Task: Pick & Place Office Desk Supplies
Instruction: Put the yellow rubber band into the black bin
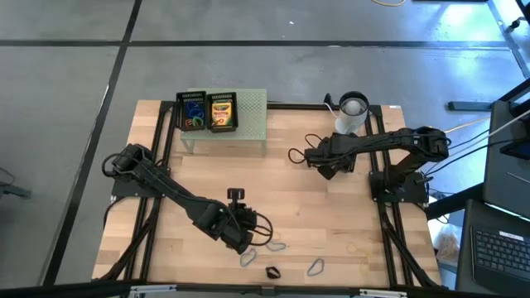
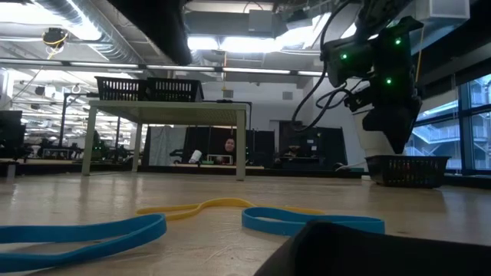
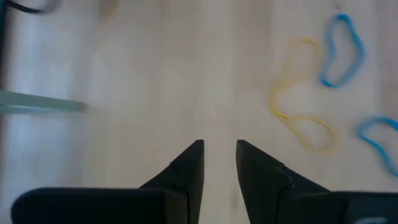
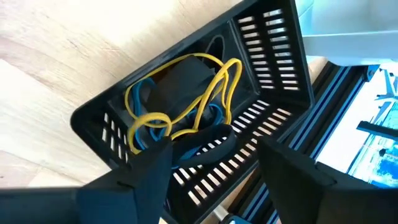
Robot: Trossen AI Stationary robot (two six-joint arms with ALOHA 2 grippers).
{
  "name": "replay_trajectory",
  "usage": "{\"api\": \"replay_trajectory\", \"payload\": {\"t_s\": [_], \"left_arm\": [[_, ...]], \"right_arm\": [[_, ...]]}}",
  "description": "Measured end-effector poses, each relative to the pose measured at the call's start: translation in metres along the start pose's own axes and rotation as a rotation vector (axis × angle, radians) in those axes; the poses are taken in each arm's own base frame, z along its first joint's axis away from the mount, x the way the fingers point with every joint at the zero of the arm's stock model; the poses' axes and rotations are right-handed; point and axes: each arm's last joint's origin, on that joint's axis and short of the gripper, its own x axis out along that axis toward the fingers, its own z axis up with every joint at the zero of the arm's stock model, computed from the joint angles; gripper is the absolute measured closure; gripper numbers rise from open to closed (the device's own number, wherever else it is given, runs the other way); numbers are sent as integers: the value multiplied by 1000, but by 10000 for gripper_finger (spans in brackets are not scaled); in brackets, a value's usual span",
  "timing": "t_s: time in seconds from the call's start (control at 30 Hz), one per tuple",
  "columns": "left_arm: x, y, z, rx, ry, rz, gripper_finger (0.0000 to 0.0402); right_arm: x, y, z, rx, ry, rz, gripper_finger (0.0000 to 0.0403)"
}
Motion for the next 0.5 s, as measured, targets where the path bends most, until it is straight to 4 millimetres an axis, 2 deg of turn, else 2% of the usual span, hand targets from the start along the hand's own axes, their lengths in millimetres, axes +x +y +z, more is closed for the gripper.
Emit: {"api": "replay_trajectory", "payload": {"t_s": [0.13,0.23,0.37,0.5], "left_arm": [[0,-4,-2,1,69,-148,315],[1,-7,-2,-1,84,-195,315],[9,-14,0,3,75,-199,315],[21,-22,0,78,91,-235,309]], "right_arm": [[-3,4,-3,-72,-9,6,164],[-8,9,-6,-99,-27,22,165],[-25,19,-12,-145,-79,92,168],[-47,28,-20,-180,-161,166,170]]}}
